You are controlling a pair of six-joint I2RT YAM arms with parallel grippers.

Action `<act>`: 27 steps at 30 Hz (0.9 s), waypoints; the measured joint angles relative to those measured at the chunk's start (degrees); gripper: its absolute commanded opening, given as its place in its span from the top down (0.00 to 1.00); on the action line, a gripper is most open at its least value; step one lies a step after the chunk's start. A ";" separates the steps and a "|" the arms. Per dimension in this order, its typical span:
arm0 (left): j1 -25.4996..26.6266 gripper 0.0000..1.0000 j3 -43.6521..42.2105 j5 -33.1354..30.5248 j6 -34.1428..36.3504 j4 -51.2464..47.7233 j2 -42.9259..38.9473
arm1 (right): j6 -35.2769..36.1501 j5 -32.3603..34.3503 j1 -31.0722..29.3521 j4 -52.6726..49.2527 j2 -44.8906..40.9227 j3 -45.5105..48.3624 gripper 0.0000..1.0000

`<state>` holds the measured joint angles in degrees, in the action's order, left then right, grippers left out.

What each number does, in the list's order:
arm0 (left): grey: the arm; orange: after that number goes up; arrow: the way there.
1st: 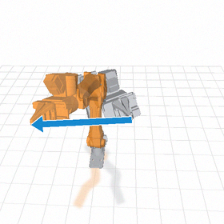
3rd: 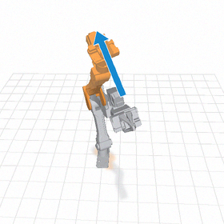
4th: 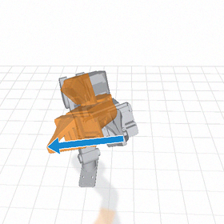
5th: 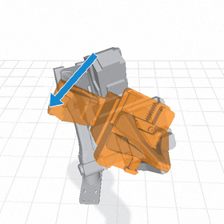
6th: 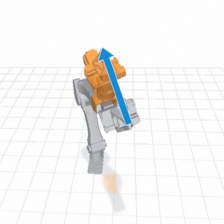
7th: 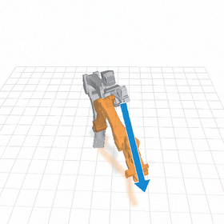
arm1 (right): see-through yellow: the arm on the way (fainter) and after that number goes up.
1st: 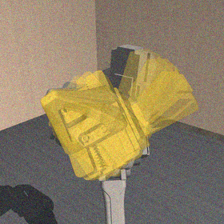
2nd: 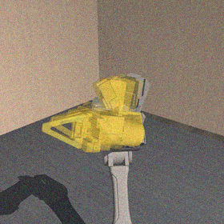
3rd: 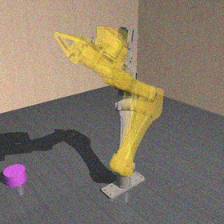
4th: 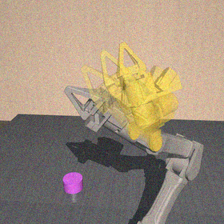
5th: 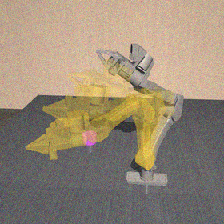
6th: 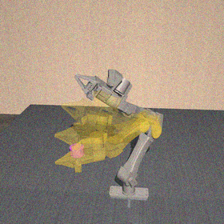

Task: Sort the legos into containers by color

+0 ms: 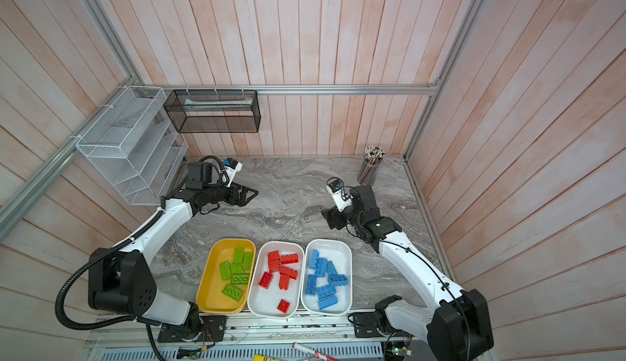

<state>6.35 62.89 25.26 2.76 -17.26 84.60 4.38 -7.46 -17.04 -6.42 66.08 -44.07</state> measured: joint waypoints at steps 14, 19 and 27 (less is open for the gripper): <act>-1.60 0.00 -25.40 -26.56 -6.40 29.59 -5.55 | -5.35 13.22 16.72 37.59 2.43 23.71 0.12; -1.60 0.00 -35.10 -27.45 -3.48 44.39 -5.62 | -4.37 13.53 17.64 49.35 8.00 26.34 0.06; -3.32 0.00 -39.63 -26.67 -0.39 59.69 0.96 | -3.15 7.63 18.34 62.99 14.60 29.00 0.02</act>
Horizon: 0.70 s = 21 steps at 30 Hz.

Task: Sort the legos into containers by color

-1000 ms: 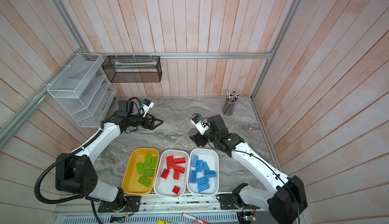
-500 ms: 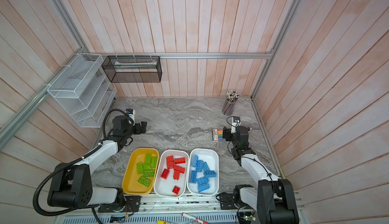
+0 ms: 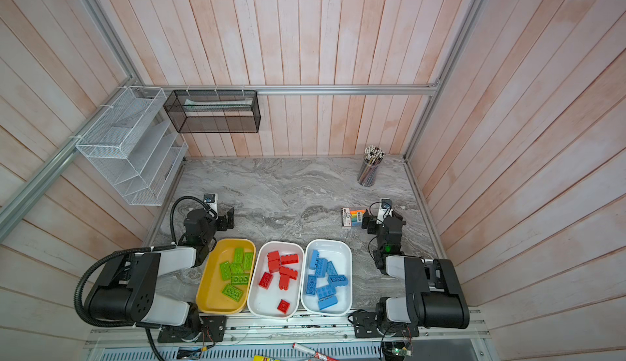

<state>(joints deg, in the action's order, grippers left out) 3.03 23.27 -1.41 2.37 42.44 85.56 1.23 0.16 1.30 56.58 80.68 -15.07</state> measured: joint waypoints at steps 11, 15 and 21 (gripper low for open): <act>-4.85 0.00 -6.23 4.11 -2.27 15.76 3.10 | -1.07 -1.92 0.68 11.61 6.95 1.90 0.02; -4.85 0.00 -6.23 4.39 -2.62 16.87 3.10 | -1.14 -1.70 0.68 11.58 6.95 1.90 0.02; -4.85 0.00 -6.23 4.59 -2.62 17.20 3.10 | -1.68 -1.29 0.76 11.39 6.95 1.62 0.02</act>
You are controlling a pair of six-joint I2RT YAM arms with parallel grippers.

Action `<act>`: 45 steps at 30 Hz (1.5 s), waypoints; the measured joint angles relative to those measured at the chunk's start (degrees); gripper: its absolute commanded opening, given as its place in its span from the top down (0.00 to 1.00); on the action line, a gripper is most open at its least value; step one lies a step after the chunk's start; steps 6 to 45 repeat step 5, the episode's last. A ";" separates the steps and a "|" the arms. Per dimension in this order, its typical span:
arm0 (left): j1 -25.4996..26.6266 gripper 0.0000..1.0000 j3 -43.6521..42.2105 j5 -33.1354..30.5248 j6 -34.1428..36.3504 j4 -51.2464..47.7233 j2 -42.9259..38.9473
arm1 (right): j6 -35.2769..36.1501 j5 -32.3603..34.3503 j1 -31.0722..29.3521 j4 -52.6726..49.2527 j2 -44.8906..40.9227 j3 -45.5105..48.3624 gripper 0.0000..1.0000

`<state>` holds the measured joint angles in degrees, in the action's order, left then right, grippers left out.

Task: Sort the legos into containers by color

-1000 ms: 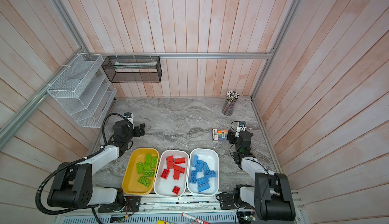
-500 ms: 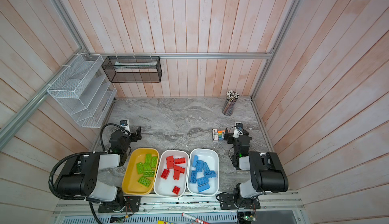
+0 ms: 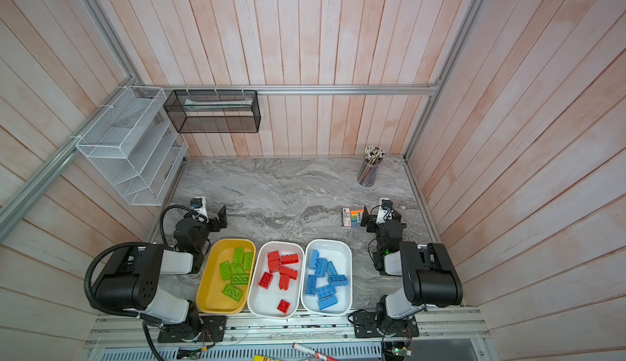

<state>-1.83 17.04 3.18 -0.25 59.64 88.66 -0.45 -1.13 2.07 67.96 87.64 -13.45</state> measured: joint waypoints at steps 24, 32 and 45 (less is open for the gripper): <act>0.00 0.00 0.00 0.00 0.00 0.00 0.00 | -0.48 -0.02 0.72 -0.17 0.00 -0.48 0.02; 0.00 0.00 0.00 0.00 0.00 0.00 0.00 | -0.48 -0.02 0.72 -0.17 0.00 -0.48 0.02; 0.00 0.00 0.00 0.00 0.00 0.00 0.00 | -0.48 -0.02 0.72 -0.17 0.00 -0.48 0.02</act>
